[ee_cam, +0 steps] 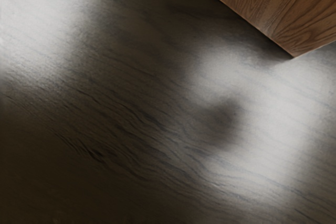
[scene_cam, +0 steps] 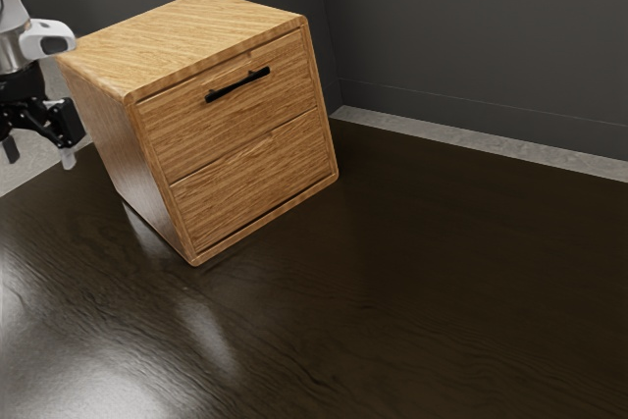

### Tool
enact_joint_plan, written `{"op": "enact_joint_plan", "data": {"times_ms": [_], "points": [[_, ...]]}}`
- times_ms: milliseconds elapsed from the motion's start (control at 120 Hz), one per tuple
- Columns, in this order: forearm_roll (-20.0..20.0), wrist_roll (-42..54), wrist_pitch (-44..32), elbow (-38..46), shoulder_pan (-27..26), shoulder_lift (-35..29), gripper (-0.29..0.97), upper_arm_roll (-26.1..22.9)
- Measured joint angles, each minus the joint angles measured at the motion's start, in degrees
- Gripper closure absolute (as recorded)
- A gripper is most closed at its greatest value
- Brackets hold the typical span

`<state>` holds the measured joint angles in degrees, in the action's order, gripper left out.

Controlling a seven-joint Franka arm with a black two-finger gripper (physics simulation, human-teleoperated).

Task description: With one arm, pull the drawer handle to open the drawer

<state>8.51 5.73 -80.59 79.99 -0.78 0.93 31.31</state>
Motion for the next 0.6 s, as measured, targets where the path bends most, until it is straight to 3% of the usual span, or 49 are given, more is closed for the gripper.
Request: {"op": "enact_joint_plan", "data": {"times_ms": [125, 258, 492, 600], "points": [[-0.1, 0.3, 0.1, -0.3, -1.6, -0.2, 0.00, 0.0], [0.0, 0.7, 0.6, -11.9, -6.1, -2.7, 0.00, -1.2], [0.0, 2.0, 1.0, -13.3, -26.1, -3.2, 0.00, -1.5], [-0.1, 2.5, 1.1, -13.2, -30.5, -3.2, 0.00, -1.4]]}}
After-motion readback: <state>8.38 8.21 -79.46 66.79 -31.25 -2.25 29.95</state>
